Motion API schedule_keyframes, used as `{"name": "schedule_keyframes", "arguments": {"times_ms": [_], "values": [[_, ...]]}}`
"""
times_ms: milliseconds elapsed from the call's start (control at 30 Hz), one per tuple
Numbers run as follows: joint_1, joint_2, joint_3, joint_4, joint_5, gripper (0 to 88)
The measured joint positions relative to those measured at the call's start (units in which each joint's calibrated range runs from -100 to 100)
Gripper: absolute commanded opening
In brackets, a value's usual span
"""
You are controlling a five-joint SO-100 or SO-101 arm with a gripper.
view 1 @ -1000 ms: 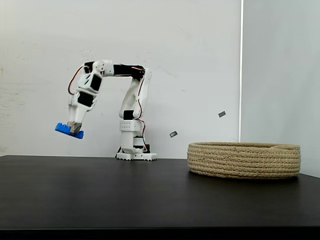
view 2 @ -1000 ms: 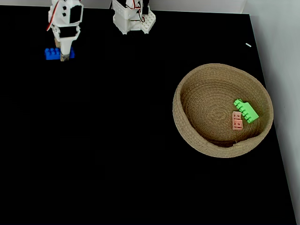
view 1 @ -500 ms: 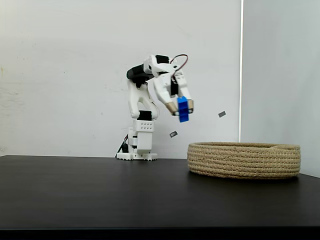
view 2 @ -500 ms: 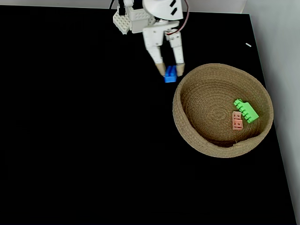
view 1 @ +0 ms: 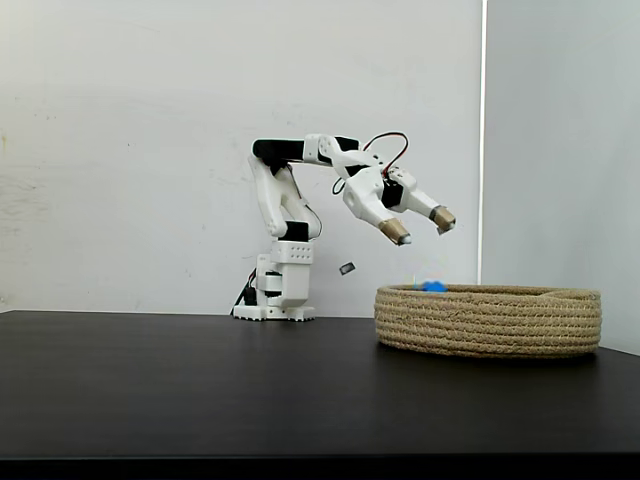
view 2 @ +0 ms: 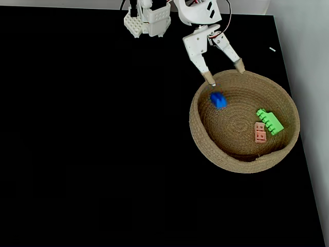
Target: Place the lego blocks in the tray
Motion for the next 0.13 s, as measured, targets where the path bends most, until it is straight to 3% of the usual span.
{"name": "schedule_keyframes", "arguments": {"times_ms": [67,133], "values": [[0.98,0.0,0.09,-0.41,0.0,34.1],[2.12,0.0,0.09,-0.57,0.29,25.6]]}}
